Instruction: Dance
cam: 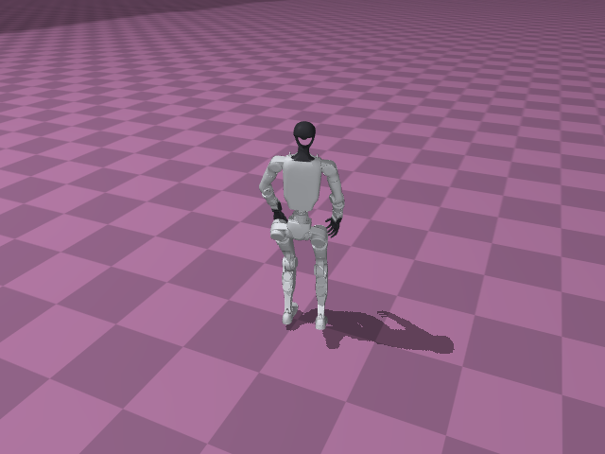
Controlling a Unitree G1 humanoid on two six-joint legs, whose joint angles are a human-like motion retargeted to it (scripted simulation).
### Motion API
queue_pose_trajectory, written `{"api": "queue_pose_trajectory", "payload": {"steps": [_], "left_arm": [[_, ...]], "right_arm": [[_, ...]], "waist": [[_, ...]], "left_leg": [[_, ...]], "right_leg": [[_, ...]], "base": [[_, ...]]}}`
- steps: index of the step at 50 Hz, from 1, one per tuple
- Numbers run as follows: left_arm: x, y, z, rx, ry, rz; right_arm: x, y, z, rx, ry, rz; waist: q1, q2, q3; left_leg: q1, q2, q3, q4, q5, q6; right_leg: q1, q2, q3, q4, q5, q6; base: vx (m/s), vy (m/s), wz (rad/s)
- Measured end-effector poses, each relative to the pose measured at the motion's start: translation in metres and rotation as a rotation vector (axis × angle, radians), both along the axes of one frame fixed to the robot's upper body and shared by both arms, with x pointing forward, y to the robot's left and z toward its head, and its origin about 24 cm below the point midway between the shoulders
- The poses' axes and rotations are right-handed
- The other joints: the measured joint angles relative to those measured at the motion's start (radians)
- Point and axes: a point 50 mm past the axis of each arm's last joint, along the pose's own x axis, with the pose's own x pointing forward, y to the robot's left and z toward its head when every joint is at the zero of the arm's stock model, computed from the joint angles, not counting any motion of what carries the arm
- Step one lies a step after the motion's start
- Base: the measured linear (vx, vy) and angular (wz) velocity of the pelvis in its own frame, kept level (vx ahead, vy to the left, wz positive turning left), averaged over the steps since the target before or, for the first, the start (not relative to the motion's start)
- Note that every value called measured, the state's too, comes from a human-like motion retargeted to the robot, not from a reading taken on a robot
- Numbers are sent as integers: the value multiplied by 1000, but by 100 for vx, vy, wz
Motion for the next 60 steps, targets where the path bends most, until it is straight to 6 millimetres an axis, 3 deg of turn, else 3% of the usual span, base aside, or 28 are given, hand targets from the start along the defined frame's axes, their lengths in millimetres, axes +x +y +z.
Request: {"api": "queue_pose_trajectory", "payload": {"steps": [4,10,15,20,25,30,33,37,41,45,48,50,51,55,60], "left_arm": [[13,-6,9,-21,-16,-85],[44,-25,39,-84,-94,-233],[73,-63,80,-262,-192,-268],[80,-105,118,-505,-234,-265],[72,-128,134,-626,-212,-288],[78,-115,142,-647,-218,-219],[81,-100,142,-652,-214,-130],[78,-79,126,-674,-177,67],[67,-56,93,-677,-150,327],[50,-32,54,-615,-178,580],[33,-18,27,-535,-191,745],[24,-16,11,-498,-195,857],[19,-12,5,-476,-186,908],[6,5,-8,-406,-168,1053],[22,43,2,-372,-274,1119]], "right_arm": [[5,-3,3,36,-26,-41],[3,-4,5,75,-27,-42],[-21,3,-4,88,67,30],[-67,10,-19,89,245,116],[-119,17,-28,89,442,222],[-152,19,-30,109,600,325],[-163,13,-28,115,660,341],[-168,-2,-24,107,669,287],[-158,-19,-21,76,565,148],[-136,-37,-18,2,389,-30],[-115,-46,-15,-56,252,-154],[-95,-53,-10,-98,148,-219],[-85,-54,-8,-104,102,-242],[-41,-58,8,-119,-100,-278],[16,-67,51,-145,-405,-243]], "waist": [[-29,13,-89],[-67,-4,-126],[-23,-60,-138],[70,-149,-125],[181,-230,-103],[248,-265,-107],[251,-239,-123],[211,-158,-182],[145,-61,-230],[78,6,-236],[46,21,-199],[-5,-25,-150],[-21,-38,-126],[-59,-49,-33],[-56,-30,85]], "left_leg": [[-149,0,-53,73,-65,20],[-245,-52,-205,54,-50,-19],[-297,-51,-310,-112,44,-94],[-403,49,-210,-167,76,-115],[-499,235,-11,174,-48,-36],[-393,528,84,588,-212,107],[-212,699,119,698,-199,103],[19,843,226,635,-89,13],[150,848,351,424,-4,-99],[192,757,420,213,-23,-147],[199,668,414,116,-117,-116],[228,513,398,14,-124,-71],[229,468,373,-8,-122,-57],[210,379,280,-22,-113,-22],[170,404,218,88,-101,-6]], "right_leg": [[-52,141,169,13,-11,32],[5,374,434,-46,-71,80],[-49,363,364,-181,-140,22],[-146,275,102,-308,-118,-24],[-214,208,-194,-319,-117,-51],[-208,187,-460,-343,-125,-124],[-172,205,-604,-433,-97,-171],[-123,235,-792,-603,-25,-206],[-98,247,-930,-739,78,-204],[-154,161,-952,-672,125,-201],[-248,53,-835,-497,133,-185],[-366,-71,-661,-331,188,-113],[-420,-80,-580,-292,216,-83],[-611,-37,-382,-231,347,-6],[-880,102,-315,-369,479,61]], "base": [[-15,-11,65],[-27,-25,130],[-41,-29,179],[-44,-23,256],[-37,-16,303],[-21,-17,306],[-11,-23,307],[-10,-25,321],[-20,-16,334],[-37,3,309],[-50,24,282],[-52,36,305],[-53,38,272],[-54,35,165],[-52,25,60]]}}
